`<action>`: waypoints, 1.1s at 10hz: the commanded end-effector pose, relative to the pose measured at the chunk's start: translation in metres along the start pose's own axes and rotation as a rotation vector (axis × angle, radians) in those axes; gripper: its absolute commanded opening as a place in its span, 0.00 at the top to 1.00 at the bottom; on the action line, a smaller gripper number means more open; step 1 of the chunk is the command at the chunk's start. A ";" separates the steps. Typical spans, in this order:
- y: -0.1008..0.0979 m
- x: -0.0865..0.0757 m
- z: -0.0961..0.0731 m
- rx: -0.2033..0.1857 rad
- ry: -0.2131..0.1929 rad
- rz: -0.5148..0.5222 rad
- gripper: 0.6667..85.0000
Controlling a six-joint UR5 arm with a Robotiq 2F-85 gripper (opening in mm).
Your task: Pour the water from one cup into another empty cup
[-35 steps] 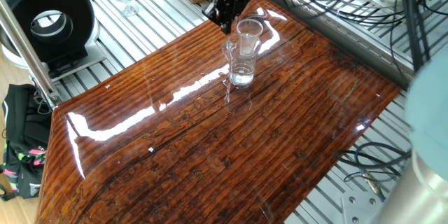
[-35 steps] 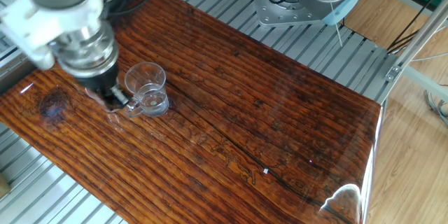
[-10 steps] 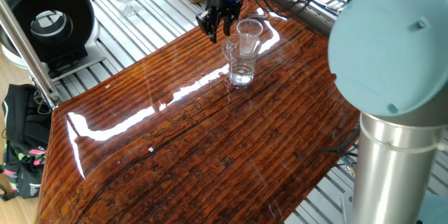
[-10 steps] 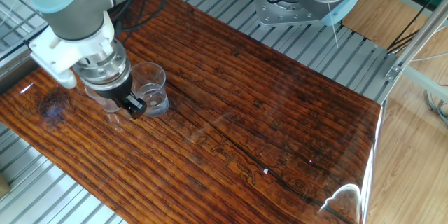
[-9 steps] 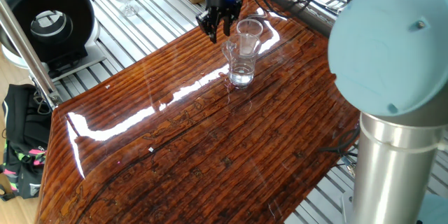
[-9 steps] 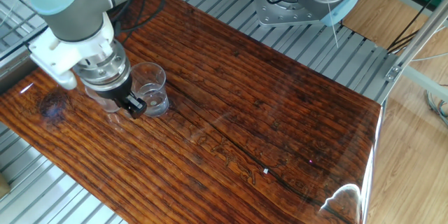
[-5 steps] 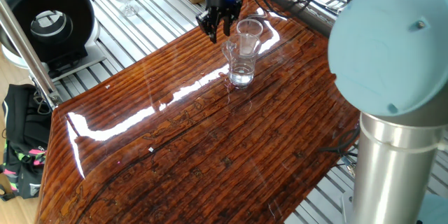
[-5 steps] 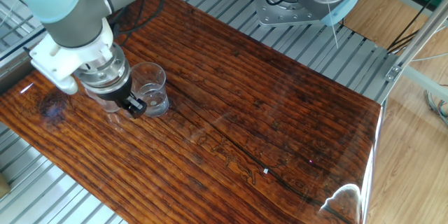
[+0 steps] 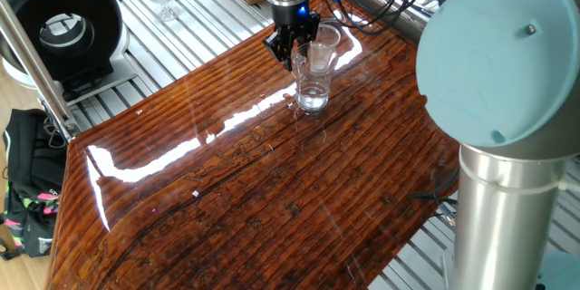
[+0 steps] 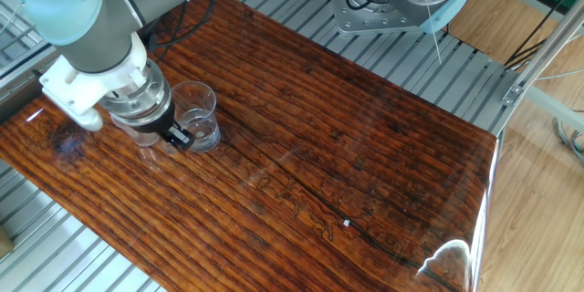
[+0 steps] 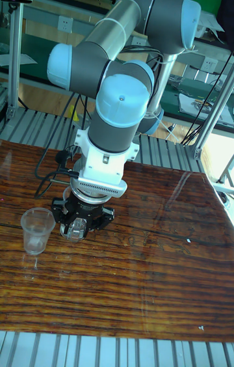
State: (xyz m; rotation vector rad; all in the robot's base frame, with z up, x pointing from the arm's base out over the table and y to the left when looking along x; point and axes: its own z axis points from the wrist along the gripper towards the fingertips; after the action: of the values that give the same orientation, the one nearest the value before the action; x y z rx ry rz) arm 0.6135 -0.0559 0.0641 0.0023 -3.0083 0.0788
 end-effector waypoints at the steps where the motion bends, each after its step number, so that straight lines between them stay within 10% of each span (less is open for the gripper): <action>1: 0.000 0.003 -0.001 -0.002 0.017 0.001 0.51; 11: 0.001 0.007 -0.001 -0.002 0.043 -0.011 0.54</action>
State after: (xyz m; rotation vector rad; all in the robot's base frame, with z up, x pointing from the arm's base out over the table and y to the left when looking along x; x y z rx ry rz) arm 0.6089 -0.0573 0.0653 0.0202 -2.9719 0.0904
